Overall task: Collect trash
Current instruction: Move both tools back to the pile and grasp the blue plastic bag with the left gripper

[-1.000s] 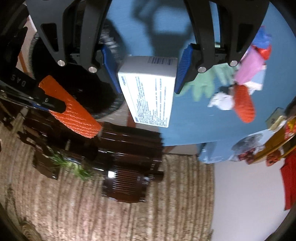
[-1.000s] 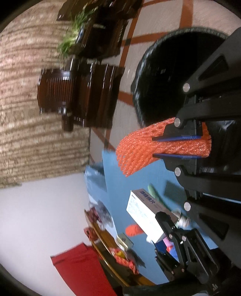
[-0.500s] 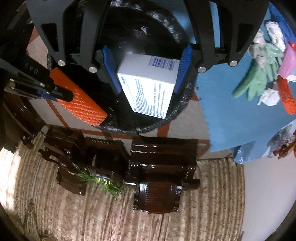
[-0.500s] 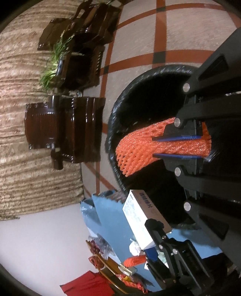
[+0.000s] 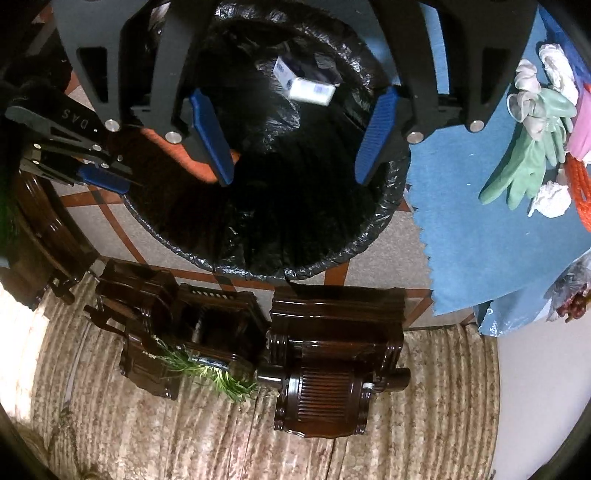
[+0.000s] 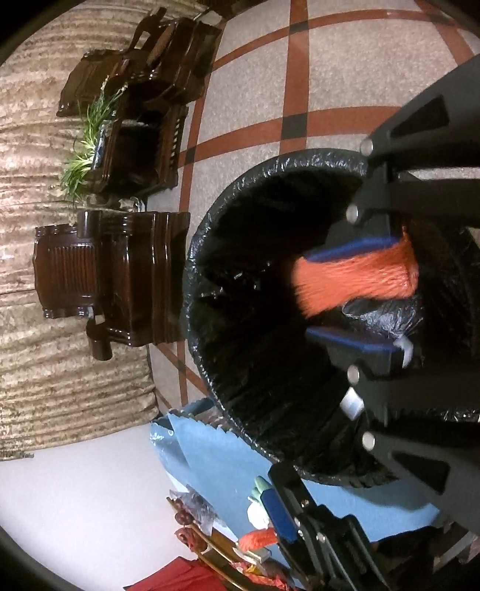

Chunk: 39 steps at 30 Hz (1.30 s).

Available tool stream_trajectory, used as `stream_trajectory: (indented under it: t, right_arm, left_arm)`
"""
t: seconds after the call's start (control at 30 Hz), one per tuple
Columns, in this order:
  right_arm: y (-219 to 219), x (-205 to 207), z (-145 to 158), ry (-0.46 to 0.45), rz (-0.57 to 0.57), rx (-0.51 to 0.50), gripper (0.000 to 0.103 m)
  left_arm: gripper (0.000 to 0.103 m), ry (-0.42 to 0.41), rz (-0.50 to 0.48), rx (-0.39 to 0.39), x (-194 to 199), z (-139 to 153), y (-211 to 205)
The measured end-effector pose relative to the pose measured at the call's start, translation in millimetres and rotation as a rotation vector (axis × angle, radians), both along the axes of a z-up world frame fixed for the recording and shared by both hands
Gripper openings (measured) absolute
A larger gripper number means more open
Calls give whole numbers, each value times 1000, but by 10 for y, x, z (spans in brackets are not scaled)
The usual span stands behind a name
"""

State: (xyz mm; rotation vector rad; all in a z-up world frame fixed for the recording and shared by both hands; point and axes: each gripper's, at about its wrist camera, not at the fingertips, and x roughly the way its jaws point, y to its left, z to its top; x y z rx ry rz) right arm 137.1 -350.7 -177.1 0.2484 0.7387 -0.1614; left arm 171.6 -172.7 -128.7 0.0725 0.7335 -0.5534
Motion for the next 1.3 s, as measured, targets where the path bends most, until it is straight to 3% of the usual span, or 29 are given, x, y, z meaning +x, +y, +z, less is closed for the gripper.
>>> stream_trajectory:
  t: [0.07,0.13,0.2,0.33,0.6,0.83,1.3]
  right_arm:
    - [2,-3,15,-6,-4,-8,55]
    - [8,4,42,-14,-8,-13,73]
    - [35,-1,81,-32,-8,-14,84]
    - [139,7,196,-78,14,-26,97]
    - [447,122,398,-155,81,0,97]
    - [852,288,437,-160,154,6,97]
    - [1888,444,506,-226,380,0,97]
  left_arm:
    - [74,-8,6,-1,-14,24,35]
    - [79,-18,17,0,-17,51,97]
    - [83,-23,30,-1,-3,98,164]
    - [90,-63,74,6,-35,187,358]
    - [92,-114,182,4,-108,345,859]
    - [93,-124,308,16,-164,403,1420]
    - [93,-151,514,81,-451,331,2443]
